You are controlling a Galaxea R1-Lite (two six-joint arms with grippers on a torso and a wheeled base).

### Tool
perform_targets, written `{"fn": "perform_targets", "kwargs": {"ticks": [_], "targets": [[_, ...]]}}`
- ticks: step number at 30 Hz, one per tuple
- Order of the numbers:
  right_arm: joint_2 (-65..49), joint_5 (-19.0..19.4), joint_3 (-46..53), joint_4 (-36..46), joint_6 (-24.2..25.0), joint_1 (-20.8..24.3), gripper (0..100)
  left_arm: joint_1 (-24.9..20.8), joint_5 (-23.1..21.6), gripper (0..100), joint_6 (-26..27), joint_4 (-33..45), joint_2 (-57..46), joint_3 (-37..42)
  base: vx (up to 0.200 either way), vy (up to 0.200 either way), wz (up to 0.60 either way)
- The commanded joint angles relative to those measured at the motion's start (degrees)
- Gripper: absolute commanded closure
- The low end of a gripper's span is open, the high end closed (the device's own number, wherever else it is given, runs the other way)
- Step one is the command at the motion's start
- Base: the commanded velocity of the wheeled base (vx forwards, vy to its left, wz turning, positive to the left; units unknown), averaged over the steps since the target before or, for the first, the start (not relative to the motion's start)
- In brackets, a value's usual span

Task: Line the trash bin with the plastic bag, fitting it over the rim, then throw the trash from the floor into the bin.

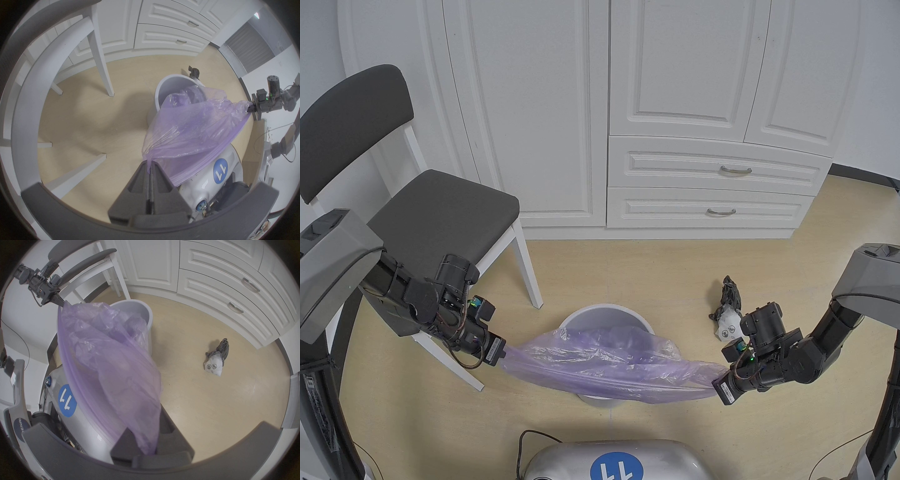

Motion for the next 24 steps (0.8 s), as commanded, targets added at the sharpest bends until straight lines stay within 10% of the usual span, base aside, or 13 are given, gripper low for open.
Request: {"fn": "perform_targets", "kwargs": {"ticks": [1, 11, 24], "targets": [[-1.0, -0.2, -0.5, 1.9, -0.7, 0.4, 100, 1.1, -0.4, 100, 1.9, 2.4, -0.4, -1.7, 0.0, 0.0, 0.0], [7.3, -0.3, -4.0, 0.6, 0.3, 0.5, 100, -1.3, 0.0, 100, 0.5, -1.2, 9.0, -4.4, 0.0, 0.0, 0.0], [15.6, -0.5, 1.3, -21.8, 0.6, 0.4, 100, -1.6, -0.3, 100, -5.2, -23.0, 14.1, 0.7, 0.0, 0.0, 0.0]]}}
